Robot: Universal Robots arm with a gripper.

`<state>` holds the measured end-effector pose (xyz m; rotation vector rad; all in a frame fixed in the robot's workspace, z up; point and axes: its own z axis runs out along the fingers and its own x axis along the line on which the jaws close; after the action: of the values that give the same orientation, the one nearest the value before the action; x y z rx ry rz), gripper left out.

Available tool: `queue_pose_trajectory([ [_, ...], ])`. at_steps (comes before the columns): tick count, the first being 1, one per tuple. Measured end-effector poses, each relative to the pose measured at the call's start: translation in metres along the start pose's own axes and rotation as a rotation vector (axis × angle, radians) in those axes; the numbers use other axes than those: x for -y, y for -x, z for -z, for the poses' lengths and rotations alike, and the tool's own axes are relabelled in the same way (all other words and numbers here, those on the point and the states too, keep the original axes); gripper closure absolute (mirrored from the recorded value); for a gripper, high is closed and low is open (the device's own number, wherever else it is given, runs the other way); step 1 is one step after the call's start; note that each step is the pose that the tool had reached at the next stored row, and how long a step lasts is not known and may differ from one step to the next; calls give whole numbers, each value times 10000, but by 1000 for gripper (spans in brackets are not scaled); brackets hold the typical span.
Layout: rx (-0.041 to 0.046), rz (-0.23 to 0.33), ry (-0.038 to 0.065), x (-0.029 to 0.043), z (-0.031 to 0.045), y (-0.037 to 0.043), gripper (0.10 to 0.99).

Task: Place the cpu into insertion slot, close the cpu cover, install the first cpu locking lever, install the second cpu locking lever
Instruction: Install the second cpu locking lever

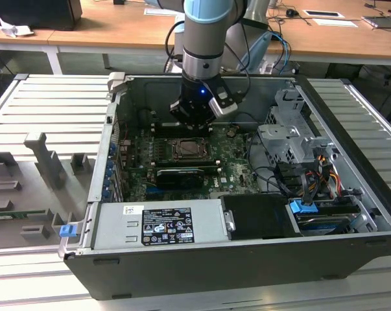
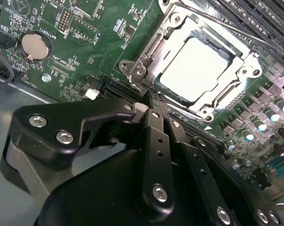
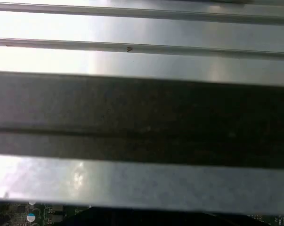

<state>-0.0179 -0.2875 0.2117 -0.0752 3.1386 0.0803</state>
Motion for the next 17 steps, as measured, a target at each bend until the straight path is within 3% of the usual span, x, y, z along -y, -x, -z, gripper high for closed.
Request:
queue_pose_trajectory([
  [3, 0, 0, 0, 56, 3, -3, 980],
  [17, 0, 0, -1, 72, 4, -3, 980],
])
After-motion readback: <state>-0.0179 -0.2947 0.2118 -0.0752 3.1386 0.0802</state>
